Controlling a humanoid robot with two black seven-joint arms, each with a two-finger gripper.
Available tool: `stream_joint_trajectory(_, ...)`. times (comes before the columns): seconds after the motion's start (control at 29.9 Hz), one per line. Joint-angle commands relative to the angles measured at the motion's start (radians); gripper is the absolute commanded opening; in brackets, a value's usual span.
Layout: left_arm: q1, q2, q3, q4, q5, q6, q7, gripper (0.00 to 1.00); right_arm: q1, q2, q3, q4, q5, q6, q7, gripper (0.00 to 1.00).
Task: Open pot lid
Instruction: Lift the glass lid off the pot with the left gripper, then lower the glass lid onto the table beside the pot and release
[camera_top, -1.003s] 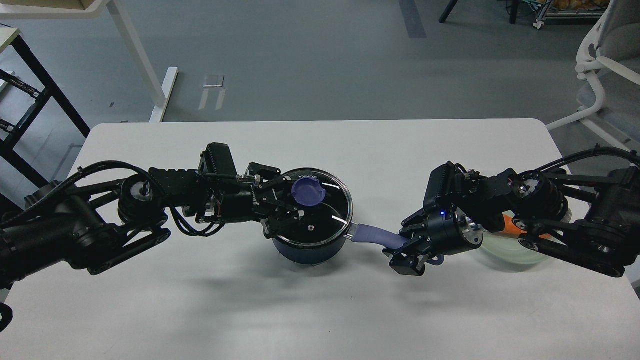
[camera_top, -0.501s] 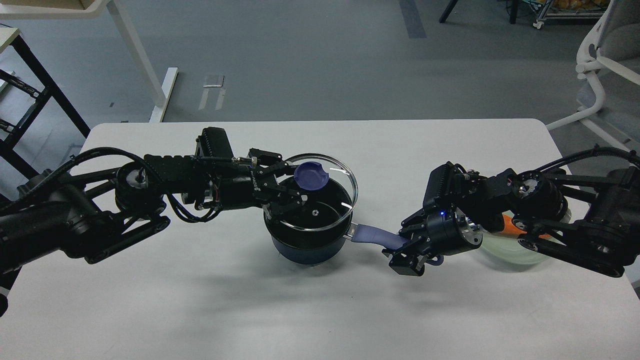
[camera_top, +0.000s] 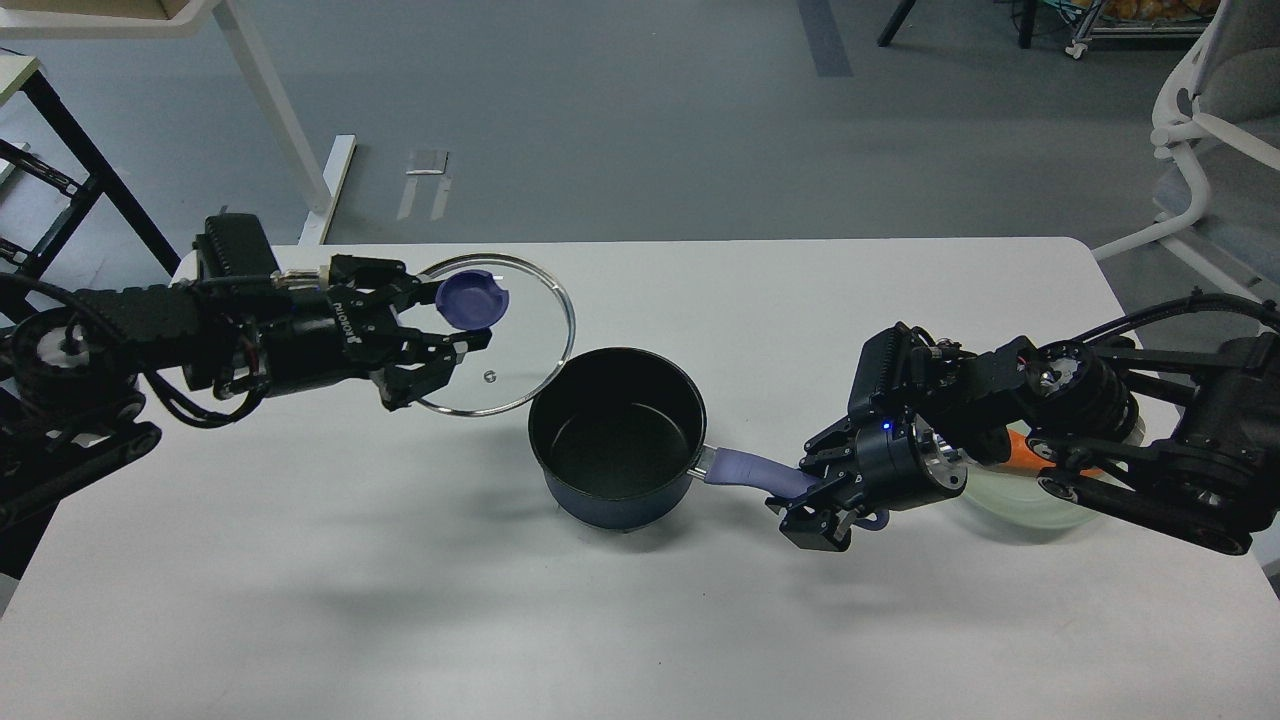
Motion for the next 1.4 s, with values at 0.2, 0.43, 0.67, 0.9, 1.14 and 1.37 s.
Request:
stream_joint_trajectory(0.2,0.132,0.120,0.141,0.053,-0.005,0.199,0.000,0.27,0.000,-0.007,0.000,0.001,0.000,0.000,0.000,0.19)
stream_joint_trajectory(0.43,0.184,0.064,0.143,0.125,-0.003,0.207,0.000,0.28,0.000,-0.007,0.000,0.001,0.000,0.000,0.000,0.19)
stream_joint_trajectory(0.67,0.186,0.027,0.143,0.195,-0.003,0.207,0.000,0.30,0.000,-0.007,0.000,0.001,0.000,0.000,0.000,0.19)
stream_joint_trajectory(0.9,0.195,0.013,0.144,0.266,-0.005,0.209,0.000,0.43,0.000,-0.007,0.000,0.001,0.000,0.000,0.000,0.19)
stream_joint_trajectory(1.14,0.209,-0.005,0.143,0.274,-0.005,0.209,0.000,0.56,0.000,-0.007,0.000,0.001,0.001,0.000,0.000,0.19)
stream_joint_trajectory(1.37,0.219,-0.007,0.143,0.294,-0.005,0.209,0.000,0.64,0.000,-0.012,0.000,0.001,0.001,0.000,0.000,0.19)
